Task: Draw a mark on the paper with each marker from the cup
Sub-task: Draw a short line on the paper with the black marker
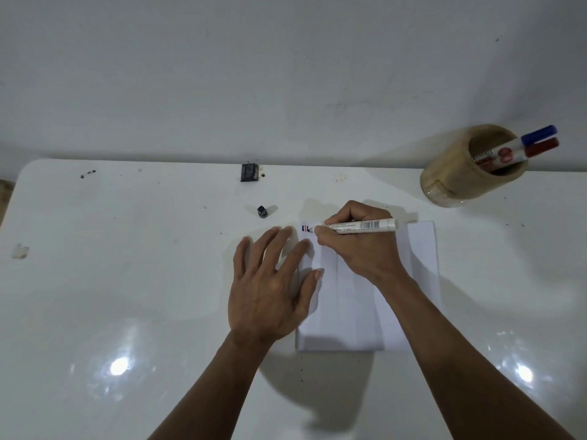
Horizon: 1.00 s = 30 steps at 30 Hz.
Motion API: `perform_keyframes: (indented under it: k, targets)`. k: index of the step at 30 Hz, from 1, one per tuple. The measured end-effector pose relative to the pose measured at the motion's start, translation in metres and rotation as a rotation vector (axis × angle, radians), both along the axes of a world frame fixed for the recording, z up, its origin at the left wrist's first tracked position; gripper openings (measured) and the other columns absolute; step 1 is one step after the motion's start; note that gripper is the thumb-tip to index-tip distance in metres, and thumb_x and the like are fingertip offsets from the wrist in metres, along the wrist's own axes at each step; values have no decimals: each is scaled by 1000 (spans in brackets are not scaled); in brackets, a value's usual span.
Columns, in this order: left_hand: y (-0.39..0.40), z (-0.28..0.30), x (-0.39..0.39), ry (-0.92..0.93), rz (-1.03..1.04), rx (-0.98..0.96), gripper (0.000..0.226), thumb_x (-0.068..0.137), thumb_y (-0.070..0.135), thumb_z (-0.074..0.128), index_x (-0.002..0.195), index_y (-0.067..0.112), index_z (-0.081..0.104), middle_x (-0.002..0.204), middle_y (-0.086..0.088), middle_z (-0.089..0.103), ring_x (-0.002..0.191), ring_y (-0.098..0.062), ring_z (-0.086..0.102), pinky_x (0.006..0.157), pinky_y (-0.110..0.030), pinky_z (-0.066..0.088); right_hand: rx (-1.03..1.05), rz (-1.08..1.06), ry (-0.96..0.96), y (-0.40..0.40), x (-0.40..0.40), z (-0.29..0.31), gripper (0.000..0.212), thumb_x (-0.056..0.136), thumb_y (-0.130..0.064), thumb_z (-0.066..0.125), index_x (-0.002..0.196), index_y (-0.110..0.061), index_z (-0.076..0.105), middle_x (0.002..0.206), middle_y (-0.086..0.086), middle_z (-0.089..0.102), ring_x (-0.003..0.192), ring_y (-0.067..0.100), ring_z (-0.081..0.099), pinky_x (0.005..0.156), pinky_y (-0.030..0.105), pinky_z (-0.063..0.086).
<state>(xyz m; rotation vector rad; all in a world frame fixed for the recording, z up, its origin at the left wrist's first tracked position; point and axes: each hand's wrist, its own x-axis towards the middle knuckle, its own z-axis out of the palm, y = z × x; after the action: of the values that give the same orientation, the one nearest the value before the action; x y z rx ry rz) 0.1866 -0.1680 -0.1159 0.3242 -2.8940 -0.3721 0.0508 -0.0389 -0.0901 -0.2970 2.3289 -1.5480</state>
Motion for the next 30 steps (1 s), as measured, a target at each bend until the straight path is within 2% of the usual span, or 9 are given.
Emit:
perform_keyframes:
  k: [6, 9, 11, 14, 18, 21, 24, 27, 30]
  targets:
    - [0, 0, 0, 10, 0, 4, 48, 93, 53, 54, 130, 25, 65, 144, -7, 58, 139, -26, 48, 114, -56, 33, -5, 7, -21, 0, 0, 0, 20, 70, -11, 89, 66, -11, 69, 69, -2, 75, 60, 14, 70, 54, 36, 56]
    - [0, 1, 0, 4, 0, 7, 47, 93, 53, 54, 130, 25, 65, 144, -6, 57, 139, -25, 48, 113, -56, 33, -124, -35, -105, 0, -2, 3, 18, 74, -7, 87, 74, -4, 69, 74, 9, 76, 69, 29, 76, 63, 44, 62]
    - [1, 5, 0, -2, 0, 16, 46, 94, 53, 54, 130, 26, 64, 144, -4, 57, 139, -24, 47, 113, -55, 33, -247, -87, -204, 3, -5, 12, 16, 78, -1, 84, 82, 0, 68, 77, 14, 76, 72, 30, 77, 69, 46, 63]
    - [1, 10, 0, -14, 5, 47, 45, 95, 55, 52, 129, 28, 65, 144, -3, 58, 138, -23, 48, 113, -53, 33, -299, -96, -257, 6, -5, 28, 16, 79, 3, 82, 82, -2, 67, 80, 15, 75, 75, 29, 76, 72, 45, 63]
    - [0, 17, 2, 38, 29, 195, 42, 94, 48, 60, 125, 21, 65, 136, -4, 63, 131, -24, 55, 110, -49, 39, -363, -104, -306, 9, -2, 44, 18, 80, 6, 80, 81, -8, 70, 81, 9, 74, 81, 41, 73, 77, 50, 61]
    - [-5, 27, 2, 90, 192, 339, 36, 94, 38, 57, 119, 12, 63, 123, -7, 66, 116, -28, 60, 100, -40, 46, -449, -152, -363, 11, 0, 53, 23, 81, 10, 76, 79, -11, 69, 88, 12, 72, 85, 34, 70, 73, 40, 61]
    - [-14, 42, -11, 46, 425, 476, 34, 96, 31, 57, 127, 15, 55, 123, -6, 62, 116, -27, 55, 97, -32, 37, -494, -191, -387, 12, 3, 57, 23, 83, 10, 74, 80, -12, 66, 85, 11, 73, 79, 30, 73, 67, 32, 60]
    - [-26, 47, -35, -11, 476, 489, 40, 97, 34, 57, 134, 20, 52, 125, -5, 62, 120, -25, 53, 99, -36, 37, -495, -211, -403, 10, 7, 57, 21, 84, 9, 74, 81, -12, 67, 83, 10, 74, 76, 28, 76, 66, 31, 60]
    - [-36, 45, -51, -76, 443, 457, 33, 96, 31, 60, 127, 18, 61, 119, -5, 67, 117, -28, 56, 98, -43, 42, -490, -209, -424, 8, 13, 55, 19, 82, 9, 75, 82, -8, 68, 87, 14, 73, 82, 33, 75, 69, 33, 61]
